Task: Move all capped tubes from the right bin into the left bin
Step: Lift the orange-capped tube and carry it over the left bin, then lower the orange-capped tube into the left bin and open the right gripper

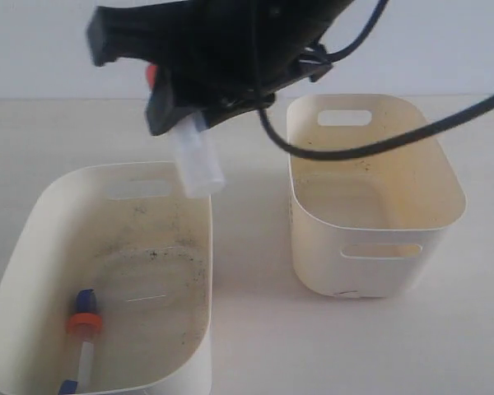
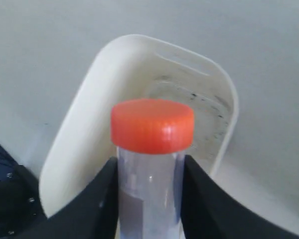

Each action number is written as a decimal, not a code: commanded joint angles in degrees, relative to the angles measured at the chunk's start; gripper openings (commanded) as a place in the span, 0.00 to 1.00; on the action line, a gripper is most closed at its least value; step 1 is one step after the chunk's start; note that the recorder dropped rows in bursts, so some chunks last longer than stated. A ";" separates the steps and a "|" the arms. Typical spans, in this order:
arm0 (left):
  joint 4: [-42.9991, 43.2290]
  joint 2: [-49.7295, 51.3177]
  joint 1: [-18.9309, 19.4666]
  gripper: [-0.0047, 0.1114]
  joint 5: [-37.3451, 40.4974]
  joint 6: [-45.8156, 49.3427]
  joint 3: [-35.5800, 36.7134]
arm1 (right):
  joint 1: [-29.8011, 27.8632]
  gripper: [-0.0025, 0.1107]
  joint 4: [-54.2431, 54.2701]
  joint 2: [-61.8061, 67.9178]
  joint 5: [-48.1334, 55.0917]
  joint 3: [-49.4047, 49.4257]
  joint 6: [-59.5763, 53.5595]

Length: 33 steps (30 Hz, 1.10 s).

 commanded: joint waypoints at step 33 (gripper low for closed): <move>-0.19 0.23 0.20 0.08 -0.13 -0.24 -0.12 | 10.20 0.91 -2.28 14.44 -6.19 0.11 0.05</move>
